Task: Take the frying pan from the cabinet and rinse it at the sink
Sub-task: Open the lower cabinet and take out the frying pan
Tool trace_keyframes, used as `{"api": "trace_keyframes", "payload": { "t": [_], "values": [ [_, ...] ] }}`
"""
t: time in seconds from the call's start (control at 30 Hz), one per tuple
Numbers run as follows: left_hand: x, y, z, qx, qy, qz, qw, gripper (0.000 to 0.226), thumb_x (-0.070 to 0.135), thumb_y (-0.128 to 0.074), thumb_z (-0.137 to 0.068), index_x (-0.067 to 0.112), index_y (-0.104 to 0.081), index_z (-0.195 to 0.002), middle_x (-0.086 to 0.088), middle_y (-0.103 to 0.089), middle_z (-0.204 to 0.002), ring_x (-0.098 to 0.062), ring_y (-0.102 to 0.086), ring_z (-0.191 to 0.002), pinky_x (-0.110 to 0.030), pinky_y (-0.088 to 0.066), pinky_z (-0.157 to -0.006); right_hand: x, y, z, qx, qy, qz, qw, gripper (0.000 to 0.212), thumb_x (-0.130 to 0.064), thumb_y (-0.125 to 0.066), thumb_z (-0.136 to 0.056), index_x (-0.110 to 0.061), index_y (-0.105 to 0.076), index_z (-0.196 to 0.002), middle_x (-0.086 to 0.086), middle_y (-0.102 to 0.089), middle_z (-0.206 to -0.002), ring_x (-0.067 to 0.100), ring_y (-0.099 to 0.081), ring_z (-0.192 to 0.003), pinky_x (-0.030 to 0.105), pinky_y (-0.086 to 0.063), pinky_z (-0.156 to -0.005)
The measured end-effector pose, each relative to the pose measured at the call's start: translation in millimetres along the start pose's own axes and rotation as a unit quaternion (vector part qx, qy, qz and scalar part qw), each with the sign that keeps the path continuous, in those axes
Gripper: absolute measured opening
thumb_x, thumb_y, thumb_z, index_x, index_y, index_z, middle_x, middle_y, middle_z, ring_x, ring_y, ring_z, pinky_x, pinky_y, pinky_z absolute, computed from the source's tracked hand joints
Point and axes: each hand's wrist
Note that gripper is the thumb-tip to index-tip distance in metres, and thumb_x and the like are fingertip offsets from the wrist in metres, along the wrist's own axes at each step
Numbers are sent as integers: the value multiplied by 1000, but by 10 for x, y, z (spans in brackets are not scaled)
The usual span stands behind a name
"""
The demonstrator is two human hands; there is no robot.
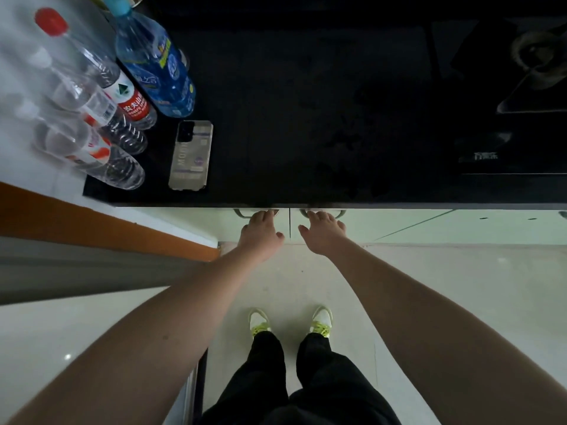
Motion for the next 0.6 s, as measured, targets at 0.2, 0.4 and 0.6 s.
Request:
{"api": "trace_keyframes", "payload": {
  "t": [0.2,0.4,0.6],
  "values": [
    [-116,-117,123,-20,23,88,996,62,29,-52,-94,14,-28,-150,-2,-28,-152,-20,-25,-142,-39,-31,-113,114,-186,215,21,33,86,996,61,-48,-36,-98,-15,-22,-148,5,-32,-150,23,-26,-141,44,-22,-115],
    [-100,-165,531,-58,77,134,986,66,56,-46,-88,24,-38,-145,0,-30,-151,-20,-39,-133,-39,-41,-105,232,-304,451,13,50,106,993,66,-55,-33,-97,-15,-26,-149,5,-34,-150,22,-30,-140,42,-26,-112],
    [-166,-264,870,-64,110,186,974,62,57,-29,-97,16,-47,-139,-9,-44,-145,-28,-44,-130,-44,-38,-107,352,-412,747,-10,26,35,999,69,-64,-22,-94,-20,-39,-144,2,-41,-148,21,-34,-138,44,-28,-109]
  ]
}}
Point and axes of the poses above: each hand's wrist, its own z-axis away from the middle knuckle, its own y-axis out of the back of the hand, x = y × z
